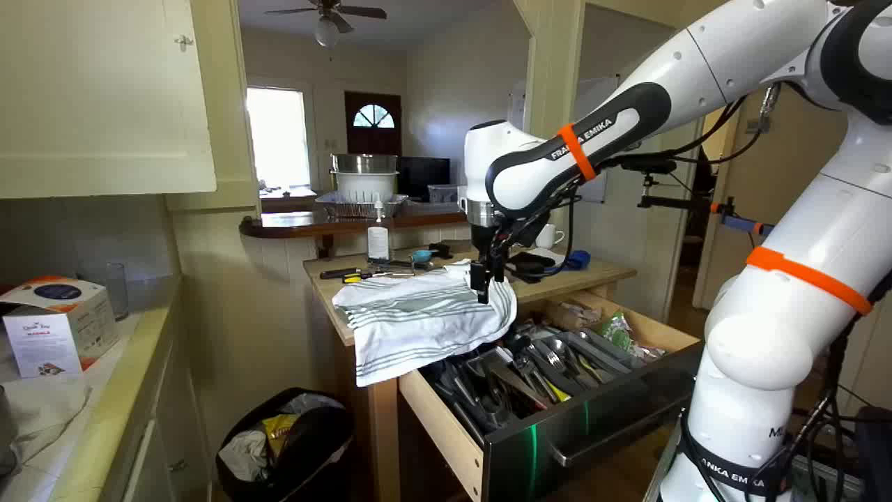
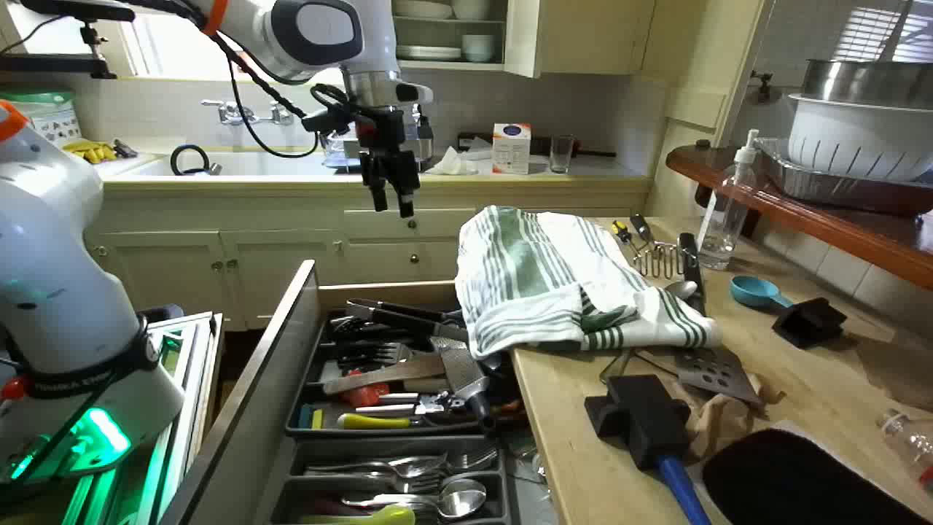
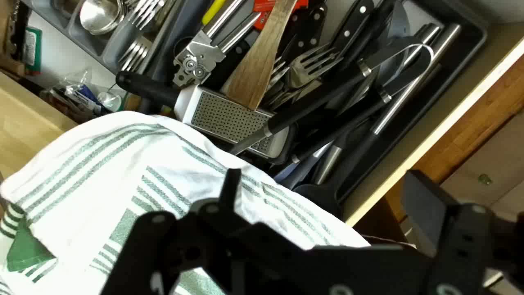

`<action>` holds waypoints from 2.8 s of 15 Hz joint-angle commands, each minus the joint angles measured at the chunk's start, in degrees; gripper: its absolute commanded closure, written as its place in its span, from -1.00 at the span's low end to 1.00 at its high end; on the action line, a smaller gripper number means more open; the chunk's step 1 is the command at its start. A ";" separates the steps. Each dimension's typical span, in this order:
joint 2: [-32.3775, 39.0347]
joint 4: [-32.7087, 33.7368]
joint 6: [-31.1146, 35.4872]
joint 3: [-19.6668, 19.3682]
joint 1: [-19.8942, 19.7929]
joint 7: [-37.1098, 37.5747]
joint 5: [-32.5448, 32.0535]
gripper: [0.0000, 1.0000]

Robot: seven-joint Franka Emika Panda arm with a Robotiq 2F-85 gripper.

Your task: Unfold the towel completely

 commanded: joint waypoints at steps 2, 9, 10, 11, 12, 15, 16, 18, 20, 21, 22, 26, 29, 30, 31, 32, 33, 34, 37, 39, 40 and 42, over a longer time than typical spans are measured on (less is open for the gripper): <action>0.05 0.10 -0.18 -0.78 0.84 0.26 -0.32 -1.00; 3.27 1.82 11.71 -8.22 -3.51 -6.27 -3.35 -1.00; 4.51 2.56 14.30 -10.57 -4.12 -8.85 -2.13 -1.00; 5.68 3.21 17.04 -12.61 -4.63 -11.83 -1.78 -1.00; 7.50 4.77 17.53 -14.95 -4.66 -15.68 0.01 -1.00; 12.75 8.41 21.19 -20.57 -4.16 -26.90 6.77 -1.00; 15.00 9.85 22.11 -21.60 -4.39 -28.78 9.16 -1.00; 11.15 7.17 20.63 -19.68 -5.83 -25.81 6.16 -1.00; 11.30 7.27 20.63 -19.36 -5.96 -25.68 6.09 -1.00; 11.10 7.29 20.55 -19.07 -5.90 -25.49 6.01 -1.00; 10.90 7.26 20.55 -18.90 -5.84 -25.42 6.00 -1.00; 15.14 10.02 20.73 -21.37 -7.48 -23.60 10.99 -1.00; 18.93 12.05 21.98 -23.01 -8.83 -24.59 16.59 -1.00; 20.55 12.95 22.73 -23.42 -9.20 -25.68 19.37 -1.00; 21.95 13.73 23.52 -23.47 -9.63 -26.62 21.96 -1.00; 23.29 14.39 25.00 -23.26 -9.92 -28.36 25.31 -1.00; 24.66 15.30 25.59 -22.84 -10.40 -30.07 28.69 -1.00; 26.28 16.13 26.69 -22.18 -10.93 -31.91 31.66 -1.00; 30.41 19.04 27.58 -19.75 -13.20 -36.37 39.62 -1.00; 32.71 20.70 27.61 -18.13 -15.09 -37.92 42.05 -0.89; 33.71 21.43 27.74 -17.40 -16.01 -38.26 42.64 -0.86; 35.33 22.46 27.98 -16.11 -17.78 -38.82 43.27 -0.80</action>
